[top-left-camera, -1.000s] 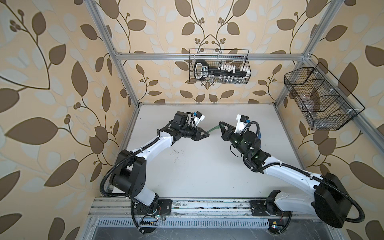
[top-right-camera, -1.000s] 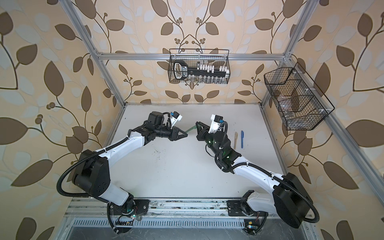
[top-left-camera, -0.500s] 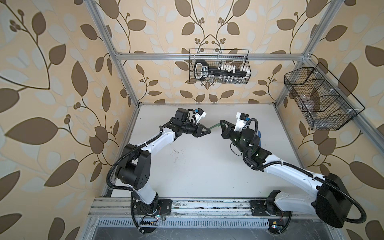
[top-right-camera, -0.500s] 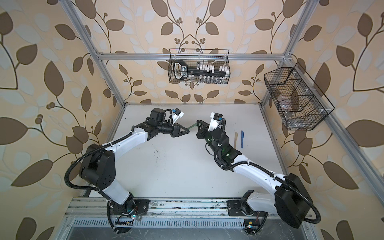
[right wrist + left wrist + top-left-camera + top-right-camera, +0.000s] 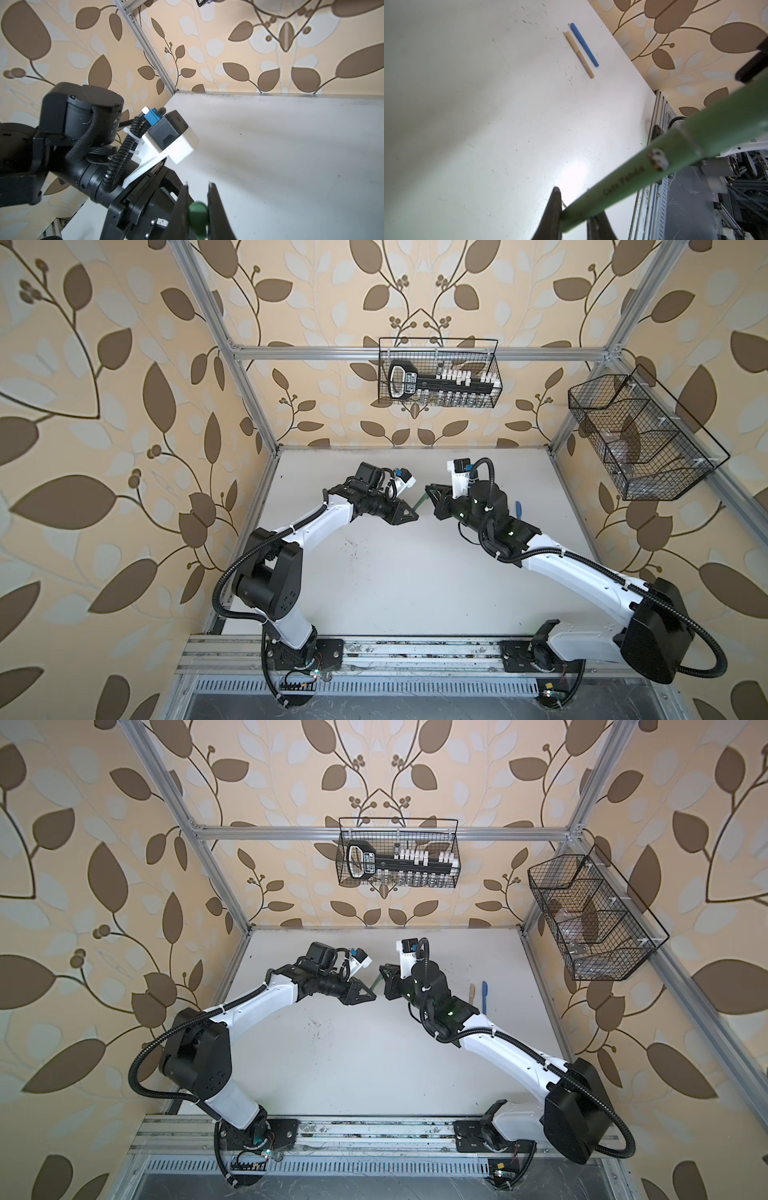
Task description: Insert the pens into the pen caps
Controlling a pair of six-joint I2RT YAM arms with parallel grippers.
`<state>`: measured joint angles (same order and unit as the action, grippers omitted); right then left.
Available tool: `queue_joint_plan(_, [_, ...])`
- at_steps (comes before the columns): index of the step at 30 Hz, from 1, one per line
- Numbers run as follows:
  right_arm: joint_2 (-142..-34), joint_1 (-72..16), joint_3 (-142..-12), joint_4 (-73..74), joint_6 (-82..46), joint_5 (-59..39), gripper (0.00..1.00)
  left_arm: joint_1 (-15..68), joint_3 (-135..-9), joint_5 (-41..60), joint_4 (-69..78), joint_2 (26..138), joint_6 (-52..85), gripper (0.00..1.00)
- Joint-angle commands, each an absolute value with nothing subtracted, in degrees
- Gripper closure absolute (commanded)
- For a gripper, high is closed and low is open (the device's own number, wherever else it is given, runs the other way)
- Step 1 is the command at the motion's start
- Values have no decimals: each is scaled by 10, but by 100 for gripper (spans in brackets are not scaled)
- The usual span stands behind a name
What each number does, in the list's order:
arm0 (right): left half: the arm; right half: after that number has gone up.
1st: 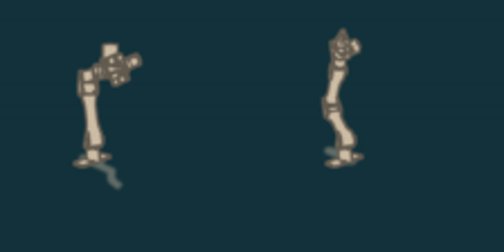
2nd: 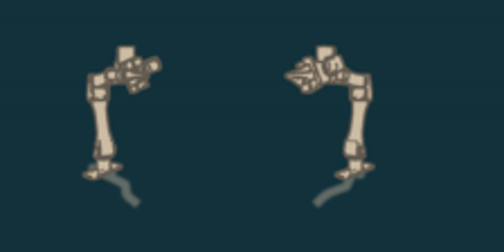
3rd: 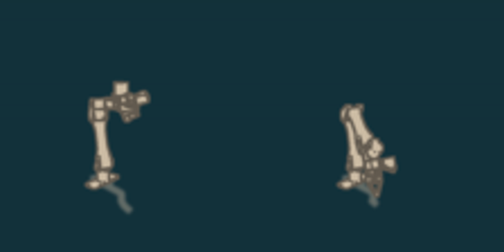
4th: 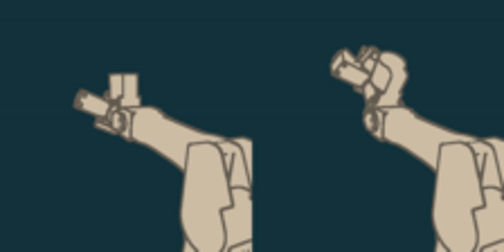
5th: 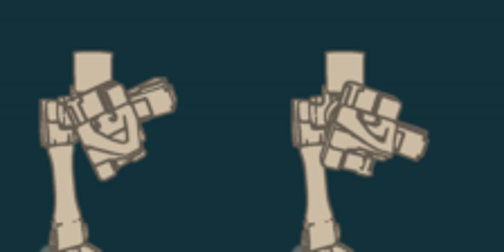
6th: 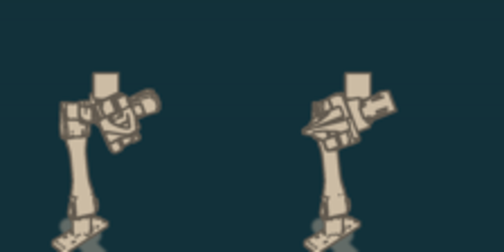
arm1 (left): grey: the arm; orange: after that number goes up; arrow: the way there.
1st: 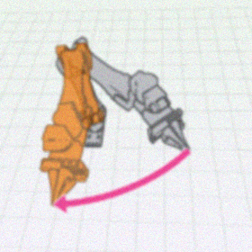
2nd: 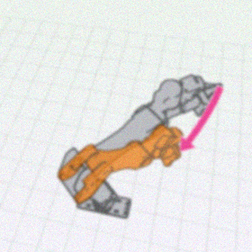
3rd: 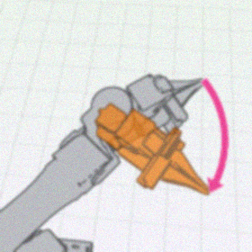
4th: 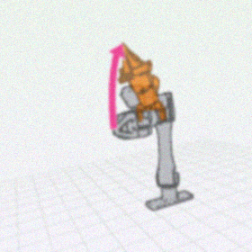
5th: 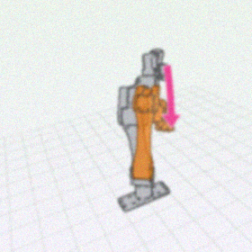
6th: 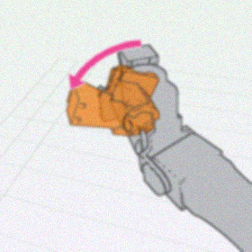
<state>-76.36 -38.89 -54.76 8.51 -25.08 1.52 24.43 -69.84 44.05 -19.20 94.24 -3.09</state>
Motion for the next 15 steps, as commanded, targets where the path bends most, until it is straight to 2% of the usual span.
queue_joint_plan(1, [-817,-469,-498,-176,-235,-235,100,247,-801,441,48,889,55,100])
queue_joint_plan(7, [-805,-446,-514,-192,-247,-209,100,249,-804,439,40,898,75,100])
queue_joint_plan(8, [-798,-431,-514,-186,-255,-209,100,249,-797,439,40,896,79,90])
queue_joint_plan(9, [-790,-415,-513,-178,-261,-208,100,249,-784,439,40,891,82,65])
queue_joint_plan(11, [-778,-381,-515,-170,-266,-207,100,249,-753,440,44,880,84,60])
queue_joint_plan(12, [-773,-362,-518,-167,-263,-208,100,249,-733,438,54,875,88,50])
queue_joint_plan(13, [-771,-346,-522,-167,-259,-210,100,249,-721,435,57,872,90,35])
queue_joint_plan(15, [-772,-308,-535,-173,-244,-223,100,249,-704,433,36,871,86,30])
